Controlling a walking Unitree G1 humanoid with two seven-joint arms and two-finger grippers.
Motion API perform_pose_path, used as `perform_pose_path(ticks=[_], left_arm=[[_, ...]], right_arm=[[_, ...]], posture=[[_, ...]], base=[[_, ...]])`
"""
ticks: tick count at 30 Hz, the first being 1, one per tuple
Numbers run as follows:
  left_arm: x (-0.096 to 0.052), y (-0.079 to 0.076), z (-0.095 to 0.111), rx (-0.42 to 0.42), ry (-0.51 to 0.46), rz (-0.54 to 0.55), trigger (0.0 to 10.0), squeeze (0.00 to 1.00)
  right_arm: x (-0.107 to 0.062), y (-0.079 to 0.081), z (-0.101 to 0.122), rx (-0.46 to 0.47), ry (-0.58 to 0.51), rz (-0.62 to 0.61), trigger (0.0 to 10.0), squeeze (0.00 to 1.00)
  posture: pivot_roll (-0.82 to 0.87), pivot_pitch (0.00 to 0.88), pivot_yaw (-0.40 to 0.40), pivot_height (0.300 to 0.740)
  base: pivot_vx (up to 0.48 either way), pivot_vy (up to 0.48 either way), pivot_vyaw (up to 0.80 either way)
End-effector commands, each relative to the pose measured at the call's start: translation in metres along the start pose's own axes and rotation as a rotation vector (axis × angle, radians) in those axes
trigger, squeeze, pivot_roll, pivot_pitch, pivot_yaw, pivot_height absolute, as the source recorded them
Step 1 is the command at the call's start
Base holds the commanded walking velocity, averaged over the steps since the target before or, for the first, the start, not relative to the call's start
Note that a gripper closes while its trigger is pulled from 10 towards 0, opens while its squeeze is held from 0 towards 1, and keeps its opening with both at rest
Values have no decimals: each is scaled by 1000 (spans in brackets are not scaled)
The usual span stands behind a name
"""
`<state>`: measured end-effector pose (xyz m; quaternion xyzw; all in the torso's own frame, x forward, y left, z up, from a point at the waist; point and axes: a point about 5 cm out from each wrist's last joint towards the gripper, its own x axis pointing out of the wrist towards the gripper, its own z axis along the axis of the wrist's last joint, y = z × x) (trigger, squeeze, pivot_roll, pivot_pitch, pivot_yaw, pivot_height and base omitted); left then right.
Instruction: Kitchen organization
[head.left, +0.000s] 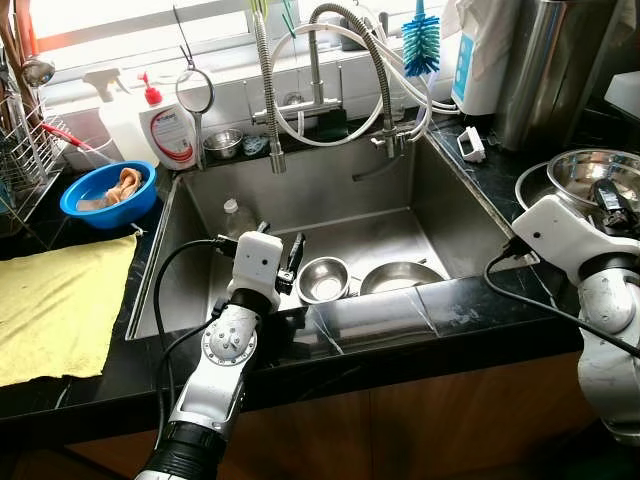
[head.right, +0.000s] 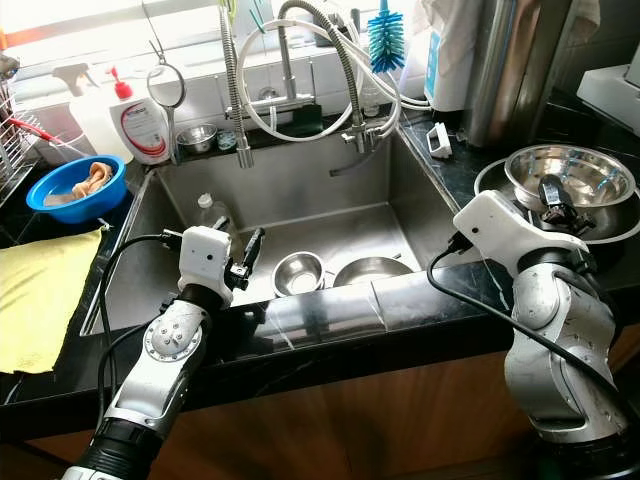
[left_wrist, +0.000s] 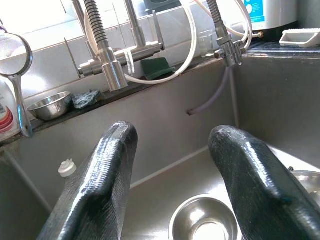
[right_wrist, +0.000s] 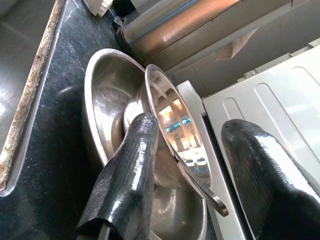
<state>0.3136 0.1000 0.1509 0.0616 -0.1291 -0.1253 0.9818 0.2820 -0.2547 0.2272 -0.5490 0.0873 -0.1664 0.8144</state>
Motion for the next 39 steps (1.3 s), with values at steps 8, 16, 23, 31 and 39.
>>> perform_pose_path(ticks=[8,16,23,31,39], left_arm=[[0,5,-1,16,15,7,10000,0],[0,5,-2,15,15,8,10000,0],[0,4,-2,14,14,8,10000,0],[0,5,-2,15,15,8,10000,0],[1,4,-2,15,15,7,10000,0]], right_arm=[[2,-8,-10,-2,53,-31,10000,0],[3,-13,-16,18,83,-55,10000,0],[3,-15,-13,45,73,-69,10000,0],[2,-12,-10,58,54,-58,0,0],[2,-11,-7,71,38,-51,0,0]], posture=[[-235,0,152,740],[-234,0,149,740],[-236,0,150,740],[-237,0,150,740],[-237,0,150,740]], base=[[0,0,0],[0,0,0],[0,0,0],[0,0,0],[0,0,0]])
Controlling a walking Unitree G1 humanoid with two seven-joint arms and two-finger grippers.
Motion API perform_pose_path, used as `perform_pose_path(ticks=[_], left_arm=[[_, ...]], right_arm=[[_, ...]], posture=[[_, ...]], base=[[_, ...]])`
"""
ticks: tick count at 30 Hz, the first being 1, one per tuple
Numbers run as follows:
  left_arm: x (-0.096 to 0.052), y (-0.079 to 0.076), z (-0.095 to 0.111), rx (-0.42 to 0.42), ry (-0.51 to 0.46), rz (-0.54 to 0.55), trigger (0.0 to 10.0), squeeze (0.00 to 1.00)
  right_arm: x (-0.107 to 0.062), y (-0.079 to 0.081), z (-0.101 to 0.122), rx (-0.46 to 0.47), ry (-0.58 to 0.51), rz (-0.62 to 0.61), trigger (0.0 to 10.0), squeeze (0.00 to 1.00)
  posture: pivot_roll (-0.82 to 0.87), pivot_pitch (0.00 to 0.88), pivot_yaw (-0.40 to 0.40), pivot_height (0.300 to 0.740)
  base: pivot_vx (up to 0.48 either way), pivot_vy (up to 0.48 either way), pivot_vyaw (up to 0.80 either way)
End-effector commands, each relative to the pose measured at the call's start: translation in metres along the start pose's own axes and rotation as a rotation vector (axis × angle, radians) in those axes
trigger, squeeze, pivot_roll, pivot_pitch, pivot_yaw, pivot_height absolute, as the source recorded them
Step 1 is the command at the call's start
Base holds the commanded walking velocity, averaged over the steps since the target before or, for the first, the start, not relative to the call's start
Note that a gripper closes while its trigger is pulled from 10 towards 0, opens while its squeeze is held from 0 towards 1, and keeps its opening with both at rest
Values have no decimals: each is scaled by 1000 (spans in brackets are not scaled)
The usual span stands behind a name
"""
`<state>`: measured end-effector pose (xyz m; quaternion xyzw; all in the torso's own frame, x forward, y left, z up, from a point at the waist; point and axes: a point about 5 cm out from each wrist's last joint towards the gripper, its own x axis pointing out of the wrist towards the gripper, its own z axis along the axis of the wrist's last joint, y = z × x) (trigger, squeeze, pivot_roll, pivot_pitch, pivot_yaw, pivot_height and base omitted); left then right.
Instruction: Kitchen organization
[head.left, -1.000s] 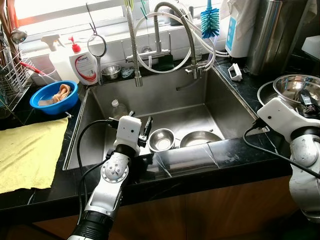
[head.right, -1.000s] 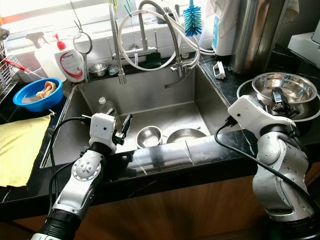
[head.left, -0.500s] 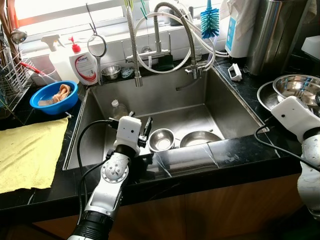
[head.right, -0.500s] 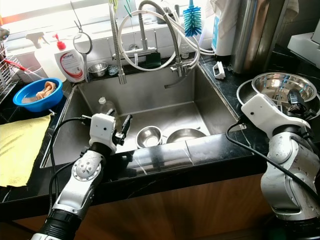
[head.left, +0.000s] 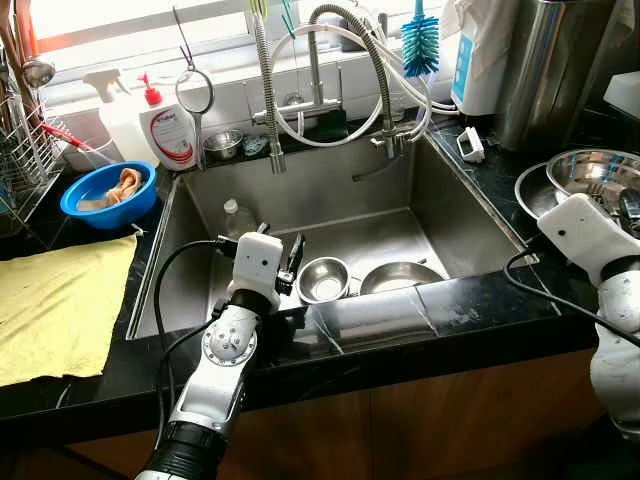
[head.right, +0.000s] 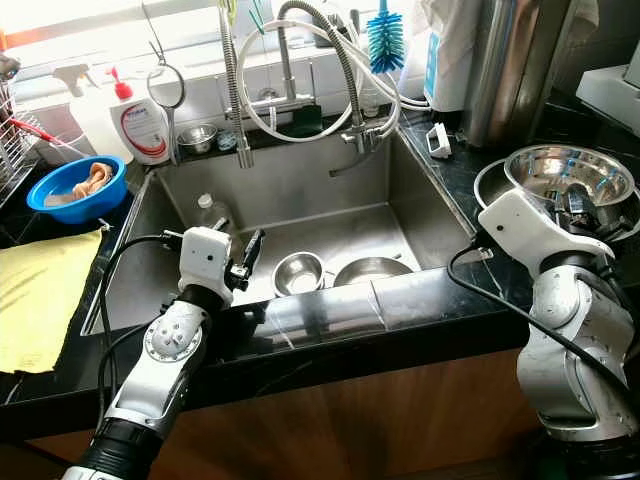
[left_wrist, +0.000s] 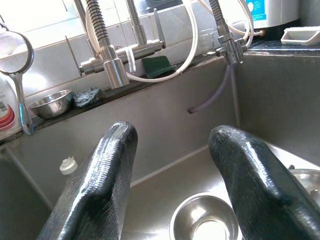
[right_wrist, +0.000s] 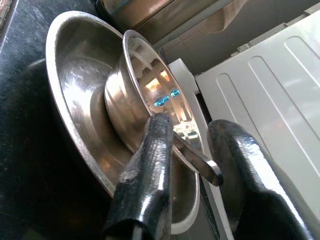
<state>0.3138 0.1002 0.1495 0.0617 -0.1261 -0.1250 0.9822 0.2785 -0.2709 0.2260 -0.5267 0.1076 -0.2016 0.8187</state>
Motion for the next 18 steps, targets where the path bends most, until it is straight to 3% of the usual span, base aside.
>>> perform_pose_path(ticks=[1,18], left_arm=[[1,4,0,15,9,6,10000,0],[1,5,0,16,7,7,10000,0]], right_arm=[[-2,-5,9,34,-42,-18,0,0],[-2,-7,15,46,-84,-33,0,0]], posture=[[-237,0,150,740],[-237,0,153,740]], base=[[0,0,0],[0,0,0]])
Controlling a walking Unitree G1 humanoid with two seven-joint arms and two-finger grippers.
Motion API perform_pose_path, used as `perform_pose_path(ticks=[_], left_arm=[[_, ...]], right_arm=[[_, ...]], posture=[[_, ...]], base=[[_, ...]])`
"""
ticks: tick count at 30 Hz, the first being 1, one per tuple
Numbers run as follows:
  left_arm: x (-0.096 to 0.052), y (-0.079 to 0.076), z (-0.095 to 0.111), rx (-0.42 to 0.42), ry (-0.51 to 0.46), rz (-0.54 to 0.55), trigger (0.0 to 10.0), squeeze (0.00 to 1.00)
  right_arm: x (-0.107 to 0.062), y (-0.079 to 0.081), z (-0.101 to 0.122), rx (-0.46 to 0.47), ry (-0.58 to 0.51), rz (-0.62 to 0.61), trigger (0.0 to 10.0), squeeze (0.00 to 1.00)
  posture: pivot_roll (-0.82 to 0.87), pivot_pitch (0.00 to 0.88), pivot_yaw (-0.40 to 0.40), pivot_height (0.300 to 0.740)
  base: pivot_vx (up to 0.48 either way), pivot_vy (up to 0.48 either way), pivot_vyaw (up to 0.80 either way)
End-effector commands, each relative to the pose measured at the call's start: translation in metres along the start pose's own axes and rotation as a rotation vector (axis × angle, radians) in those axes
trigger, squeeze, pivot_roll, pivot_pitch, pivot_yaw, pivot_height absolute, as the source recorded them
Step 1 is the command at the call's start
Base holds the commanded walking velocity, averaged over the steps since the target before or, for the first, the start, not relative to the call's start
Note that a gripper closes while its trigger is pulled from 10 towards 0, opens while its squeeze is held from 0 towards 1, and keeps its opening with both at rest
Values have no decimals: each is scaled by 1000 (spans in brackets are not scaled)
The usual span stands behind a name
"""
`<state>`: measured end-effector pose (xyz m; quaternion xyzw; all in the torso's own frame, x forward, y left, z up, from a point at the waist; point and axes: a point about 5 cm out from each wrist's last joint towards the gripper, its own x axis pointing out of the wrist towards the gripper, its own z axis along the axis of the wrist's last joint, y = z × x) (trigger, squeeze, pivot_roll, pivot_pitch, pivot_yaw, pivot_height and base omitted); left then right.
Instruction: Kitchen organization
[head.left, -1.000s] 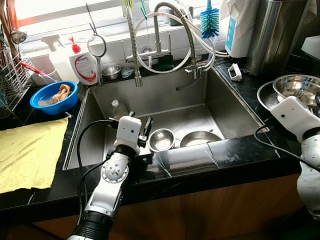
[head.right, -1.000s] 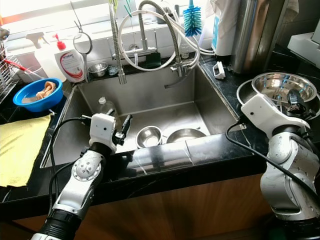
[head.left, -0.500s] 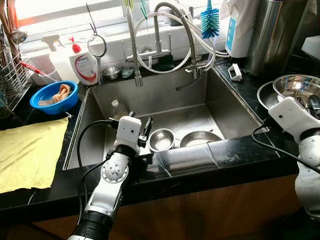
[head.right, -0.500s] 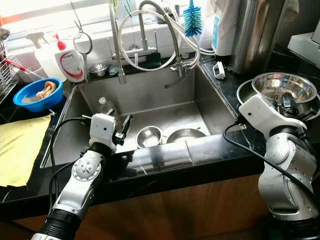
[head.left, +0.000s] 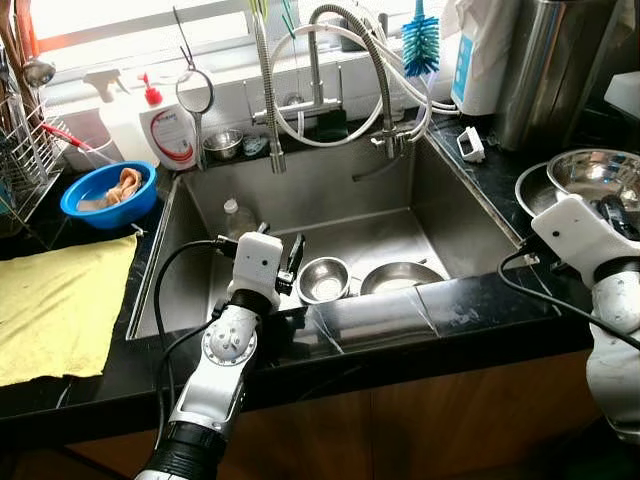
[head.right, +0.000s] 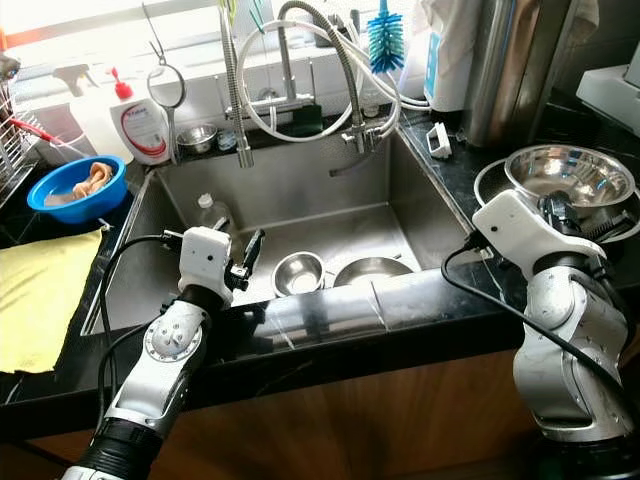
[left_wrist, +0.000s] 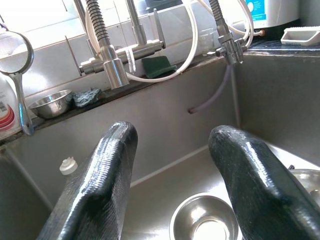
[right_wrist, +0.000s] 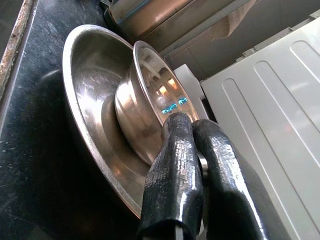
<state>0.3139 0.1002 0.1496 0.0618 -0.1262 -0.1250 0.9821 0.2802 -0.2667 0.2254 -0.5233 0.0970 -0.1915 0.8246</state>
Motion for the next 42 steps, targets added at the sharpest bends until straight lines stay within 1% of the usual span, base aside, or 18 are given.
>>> perform_pose_path(ticks=[1,2,4,5,9,14,15,18,19,21,22,24,25,30,33,38,40,42], left_arm=[[1,5,0,17,7,7,10000,0],[1,5,0,17,7,7,10000,0],[1,5,0,17,7,7,10000,0],[1,5,0,16,6,7,10000,0],[2,4,0,14,4,6,10000,0],[2,4,1,13,1,10,10000,0],[3,4,0,13,1,10,10000,0],[4,2,1,12,-4,5,10000,0],[4,2,2,11,-6,4,10000,0],[5,1,2,10,-9,4,10000,0],[5,1,2,11,-11,6,10000,0],[5,1,2,10,-11,7,10000,0],[4,2,3,28,-16,4,10000,0],[1,1,2,74,-23,-18,10000,0],[1,-2,2,70,-25,-22,10000,0],[1,-5,2,72,-31,-33,10000,0],[0,-5,2,73,-32,-33,10000,0],[0,-5,1,74,-30,-34,10000,0]], right_arm=[[-2,-11,15,30,-76,-54,0,0],[-2,-12,17,29,-93,-66,4157,0],[-3,-15,22,24,-123,-86,4157,0],[-3,-19,29,21,-172,-115,10000,0],[-6,-28,47,28,-275,-187,10000,0],[-13,-26,87,272,-545,-136,10000,0],[-13,-26,92,282,-578,-129,10000,0],[-7,-18,105,478,-604,11,10000,0],[-5,-10,113,526,-625,104,10000,0],[-3,2,124,552,-662,214,10000,0],[-2,15,129,606,-673,305,10000,0],[-2,19,131,629,-675,330,10000,0],[1,29,130,731,-646,401,10000,0],[8,49,125,933,-541,536,10000,0],[12,64,117,925,-479,578,10000,0],[11,81,109,1032,-407,640,10000,0],[12,86,104,1002,-373,638,10000,0],[11,89,104,1021,-366,661,10000,0]], posture=[[-238,0,153,740],[-238,0,153,740],[-238,0,153,740],[-238,0,153,740],[-239,0,152,740],[-249,0,156,740],[-249,0,156,740],[-252,0,156,740],[-252,0,156,740],[-246,0,148,740],[-237,0,142,740],[-237,0,142,740],[-222,0,135,740],[-221,0,131,740],[-220,0,126,740],[-218,0,126,740],[-216,0,125,740],[-217,0,124,740]], base=[[0,0,0],[0,0,0],[0,0,0],[0,0,0],[0,0,0],[0,0,0],[0,0,0],[0,0,0],[0,0,0],[0,0,0],[0,0,0],[0,0,0],[0,0,0],[0,0,0],[0,0,0],[0,0,0],[0,0,0],[0,0,0]])
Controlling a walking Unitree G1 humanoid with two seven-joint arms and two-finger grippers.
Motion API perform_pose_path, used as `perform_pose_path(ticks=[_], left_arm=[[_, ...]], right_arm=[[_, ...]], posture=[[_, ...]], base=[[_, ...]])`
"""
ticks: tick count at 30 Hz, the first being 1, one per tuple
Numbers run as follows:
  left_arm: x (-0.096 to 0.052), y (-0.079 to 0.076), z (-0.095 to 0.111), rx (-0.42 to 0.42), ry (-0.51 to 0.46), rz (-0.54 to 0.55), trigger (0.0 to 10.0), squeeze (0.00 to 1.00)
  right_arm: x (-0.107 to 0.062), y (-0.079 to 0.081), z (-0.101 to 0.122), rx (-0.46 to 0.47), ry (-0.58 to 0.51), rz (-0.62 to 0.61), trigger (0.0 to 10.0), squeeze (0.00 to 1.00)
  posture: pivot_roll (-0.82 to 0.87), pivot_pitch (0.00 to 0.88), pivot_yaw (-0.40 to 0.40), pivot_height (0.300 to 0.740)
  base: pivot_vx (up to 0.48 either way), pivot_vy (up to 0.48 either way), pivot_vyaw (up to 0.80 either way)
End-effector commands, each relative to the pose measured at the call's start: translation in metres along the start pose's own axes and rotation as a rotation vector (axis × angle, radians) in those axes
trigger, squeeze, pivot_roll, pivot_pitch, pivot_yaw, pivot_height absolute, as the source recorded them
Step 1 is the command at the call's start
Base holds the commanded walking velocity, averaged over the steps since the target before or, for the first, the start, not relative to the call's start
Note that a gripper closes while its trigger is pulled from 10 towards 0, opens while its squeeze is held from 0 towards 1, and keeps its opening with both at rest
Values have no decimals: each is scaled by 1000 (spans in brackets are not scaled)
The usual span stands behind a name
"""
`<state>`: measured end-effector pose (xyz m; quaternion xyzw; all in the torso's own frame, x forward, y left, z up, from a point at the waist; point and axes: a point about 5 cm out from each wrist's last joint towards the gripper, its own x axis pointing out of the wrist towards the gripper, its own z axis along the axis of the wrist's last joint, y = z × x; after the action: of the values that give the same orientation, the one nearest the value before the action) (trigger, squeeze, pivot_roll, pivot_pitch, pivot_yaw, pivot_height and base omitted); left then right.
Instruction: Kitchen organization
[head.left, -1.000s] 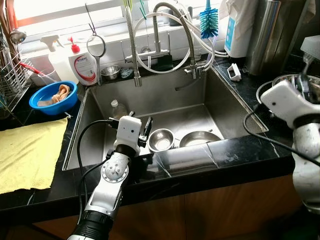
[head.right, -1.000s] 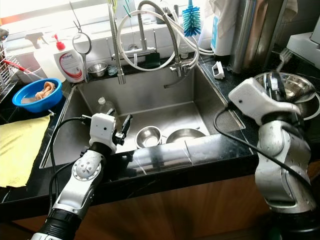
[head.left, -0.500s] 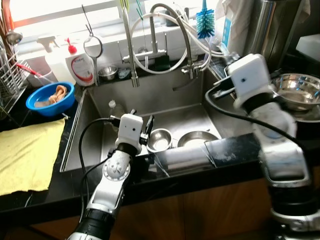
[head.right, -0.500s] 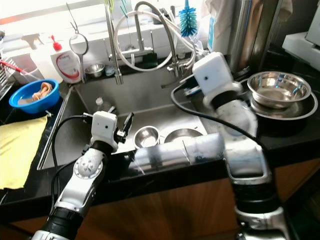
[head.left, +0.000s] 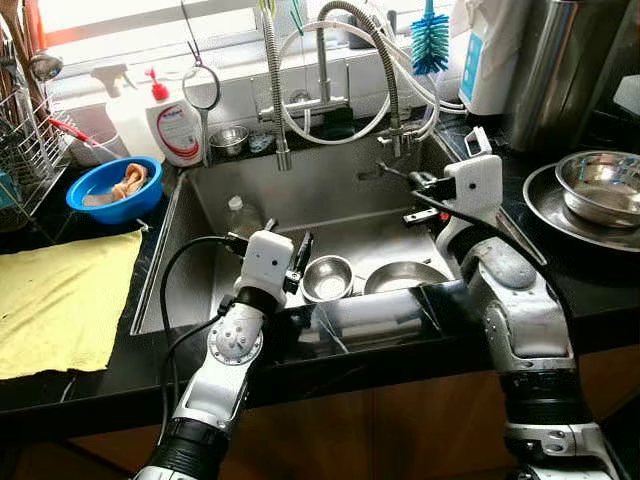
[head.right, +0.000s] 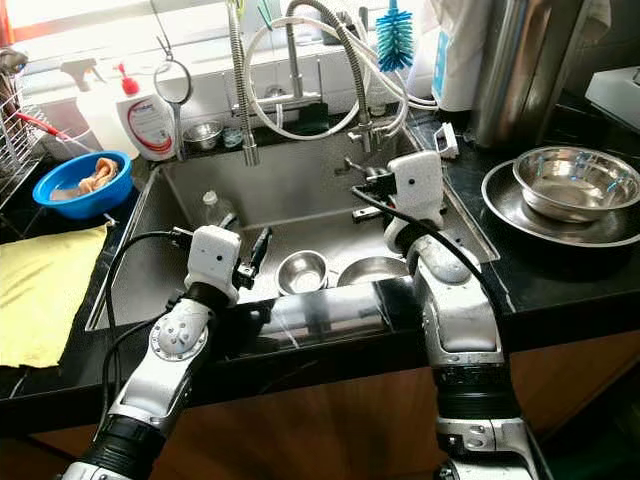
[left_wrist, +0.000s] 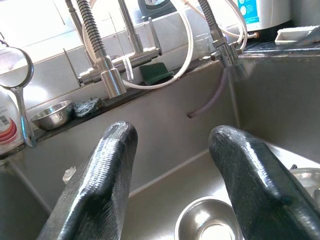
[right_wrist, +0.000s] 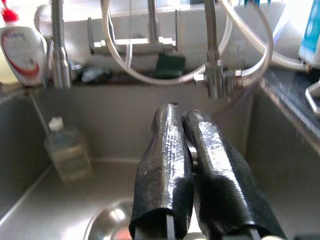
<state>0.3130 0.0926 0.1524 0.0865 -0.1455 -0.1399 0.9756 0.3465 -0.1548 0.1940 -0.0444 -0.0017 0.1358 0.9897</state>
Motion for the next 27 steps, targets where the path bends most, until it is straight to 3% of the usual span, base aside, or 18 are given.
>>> perform_pose_path(ticks=[1,3,8,25,26,27], left_arm=[[-3,2,-3,24,6,0,10000,0],[-3,1,-3,25,6,-2,10000,0],[-4,-1,-4,21,7,-2,10000,0],[-7,-3,-6,19,10,-10,10000,0],[-8,-4,-6,19,11,-10,10000,0],[-8,-4,-6,19,11,-10,10000,0]], right_arm=[[2,4,-4,44,16,19,10000,0],[3,6,-7,87,26,28,10000,0],[3,7,-31,91,121,4,10000,0],[2,-2,-40,131,167,-77,10000,0],[2,-3,-40,137,165,-86,10000,965],[2,-3,-40,141,164,-89,10000,1000]], posture=[[-217,0,123,740],[-218,0,121,740],[-208,0,114,740],[-213,0,110,740],[-213,0,109,740],[-212,0,107,740]], base=[[0,0,0],[0,0,0],[0,0,0],[0,0,0],[0,0,0],[0,0,0]])
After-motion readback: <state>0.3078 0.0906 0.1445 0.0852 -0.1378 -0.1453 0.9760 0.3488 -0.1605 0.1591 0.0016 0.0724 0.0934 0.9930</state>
